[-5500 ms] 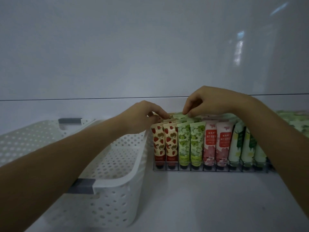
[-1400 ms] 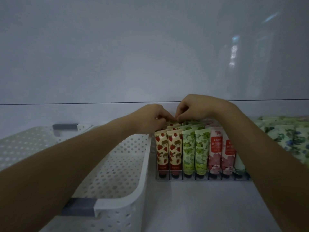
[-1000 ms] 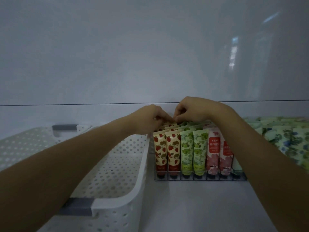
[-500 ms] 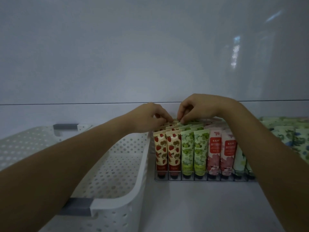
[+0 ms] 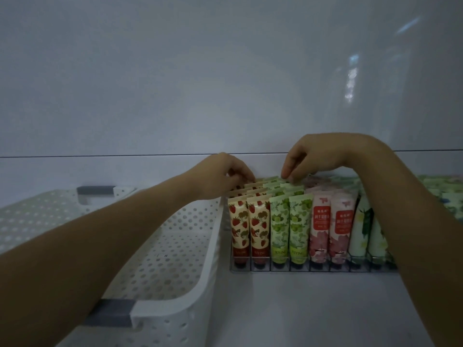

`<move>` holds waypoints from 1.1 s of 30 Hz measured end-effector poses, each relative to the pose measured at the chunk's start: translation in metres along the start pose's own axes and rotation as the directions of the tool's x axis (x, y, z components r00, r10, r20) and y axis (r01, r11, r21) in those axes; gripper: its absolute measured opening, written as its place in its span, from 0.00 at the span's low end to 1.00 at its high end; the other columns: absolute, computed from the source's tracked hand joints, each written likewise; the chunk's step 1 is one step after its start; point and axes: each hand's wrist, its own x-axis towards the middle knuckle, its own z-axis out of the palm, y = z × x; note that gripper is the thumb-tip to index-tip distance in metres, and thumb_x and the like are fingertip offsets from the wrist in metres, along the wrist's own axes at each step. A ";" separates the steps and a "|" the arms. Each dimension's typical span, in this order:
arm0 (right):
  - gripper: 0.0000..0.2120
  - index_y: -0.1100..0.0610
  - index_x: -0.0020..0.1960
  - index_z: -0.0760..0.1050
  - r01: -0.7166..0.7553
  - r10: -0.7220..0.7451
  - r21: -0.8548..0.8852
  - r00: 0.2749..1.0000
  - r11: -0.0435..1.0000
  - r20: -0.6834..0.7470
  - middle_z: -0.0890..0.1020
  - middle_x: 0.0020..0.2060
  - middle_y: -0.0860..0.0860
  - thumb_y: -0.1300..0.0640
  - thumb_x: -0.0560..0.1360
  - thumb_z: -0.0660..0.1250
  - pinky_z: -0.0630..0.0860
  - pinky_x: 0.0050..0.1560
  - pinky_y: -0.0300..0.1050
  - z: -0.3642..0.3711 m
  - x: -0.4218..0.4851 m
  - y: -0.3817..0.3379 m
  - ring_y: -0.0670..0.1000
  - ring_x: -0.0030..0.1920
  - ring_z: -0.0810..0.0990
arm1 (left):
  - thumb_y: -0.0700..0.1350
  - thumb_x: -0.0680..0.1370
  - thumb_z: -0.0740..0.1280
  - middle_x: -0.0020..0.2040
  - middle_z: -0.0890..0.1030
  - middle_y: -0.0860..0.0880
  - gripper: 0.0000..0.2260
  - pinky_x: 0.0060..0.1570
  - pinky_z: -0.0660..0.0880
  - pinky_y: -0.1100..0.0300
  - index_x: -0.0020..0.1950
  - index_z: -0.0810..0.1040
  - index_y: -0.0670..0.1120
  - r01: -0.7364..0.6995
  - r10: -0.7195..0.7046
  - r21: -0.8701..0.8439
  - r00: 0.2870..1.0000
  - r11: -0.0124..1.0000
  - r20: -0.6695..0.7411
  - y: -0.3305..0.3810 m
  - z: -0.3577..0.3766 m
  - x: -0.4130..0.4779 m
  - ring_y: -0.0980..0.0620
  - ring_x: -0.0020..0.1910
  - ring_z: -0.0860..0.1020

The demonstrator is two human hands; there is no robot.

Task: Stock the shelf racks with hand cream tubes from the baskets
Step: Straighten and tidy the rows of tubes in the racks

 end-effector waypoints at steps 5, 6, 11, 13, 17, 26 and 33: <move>0.09 0.47 0.40 0.78 -0.043 0.045 -0.059 0.998 0.997 0.033 0.81 0.44 0.47 0.61 0.73 0.68 0.73 0.50 0.39 0.002 0.001 -0.001 0.45 0.44 0.76 | 0.36 0.79 0.58 0.45 0.74 0.56 0.14 0.42 0.68 0.77 0.56 0.80 0.46 0.005 -0.005 0.045 1.000 0.999 0.005 0.000 0.002 0.000 0.59 0.47 0.73; 0.09 0.47 0.41 0.78 -0.045 0.047 -0.067 0.998 0.997 0.034 0.81 0.44 0.48 0.61 0.73 0.68 0.73 0.51 0.40 0.002 0.001 -0.001 0.46 0.44 0.76 | 0.35 0.79 0.58 0.46 0.74 0.55 0.14 0.42 0.68 0.76 0.56 0.80 0.46 0.002 -0.003 0.050 1.000 0.999 0.006 0.000 0.002 0.000 0.59 0.48 0.73; 0.09 0.47 0.40 0.77 -0.024 0.027 -0.074 0.999 0.997 0.032 0.79 0.36 0.43 0.60 0.74 0.68 0.70 0.40 0.36 0.005 0.003 -0.002 0.41 0.37 0.75 | 0.36 0.79 0.59 0.47 0.74 0.55 0.13 0.47 0.68 0.70 0.57 0.80 0.46 -0.006 0.005 0.071 1.000 0.997 0.014 -0.001 0.003 0.000 0.58 0.49 0.72; 0.09 0.46 0.39 0.77 -0.014 0.015 -0.070 1.000 0.997 0.014 0.79 0.36 0.42 0.60 0.73 0.68 0.69 0.40 0.35 0.005 0.002 -0.001 0.40 0.38 0.75 | 0.36 0.79 0.59 0.47 0.74 0.55 0.13 0.49 0.68 0.69 0.57 0.80 0.46 -0.010 0.009 0.075 1.000 0.997 0.015 0.000 0.003 -0.001 0.58 0.49 0.72; 0.09 0.46 0.39 0.78 -0.010 0.010 -0.056 1.000 0.998 -0.001 0.79 0.36 0.41 0.60 0.73 0.69 0.69 0.41 0.35 0.004 0.002 -0.002 0.40 0.39 0.75 | 0.36 0.79 0.58 0.48 0.74 0.54 0.13 0.51 0.69 0.67 0.58 0.79 0.46 -0.009 0.008 0.087 1.000 0.996 0.017 0.000 0.003 -0.002 0.58 0.50 0.72; 0.06 0.47 0.43 0.80 0.032 -0.034 -0.020 0.996 0.999 -0.085 0.82 0.44 0.44 0.59 0.72 0.70 0.72 0.56 0.43 0.002 0.002 -0.001 0.46 0.49 0.78 | 0.38 0.78 0.61 0.45 0.75 0.56 0.11 0.47 0.71 0.67 0.53 0.80 0.48 -0.010 0.013 0.045 0.999 0.999 -0.045 -0.005 -0.012 -0.003 0.58 0.46 0.74; 0.06 0.51 0.49 0.80 0.160 -0.137 0.051 0.941 0.986 -0.309 0.79 0.44 0.44 0.59 0.75 0.66 0.70 0.45 0.32 0.015 0.018 -0.010 0.41 0.44 0.76 | 0.38 0.79 0.58 0.50 0.77 0.53 0.13 0.45 0.67 0.70 0.58 0.79 0.47 0.096 -0.085 0.138 0.993 0.986 -0.085 -0.018 -0.013 -0.002 0.58 0.45 0.73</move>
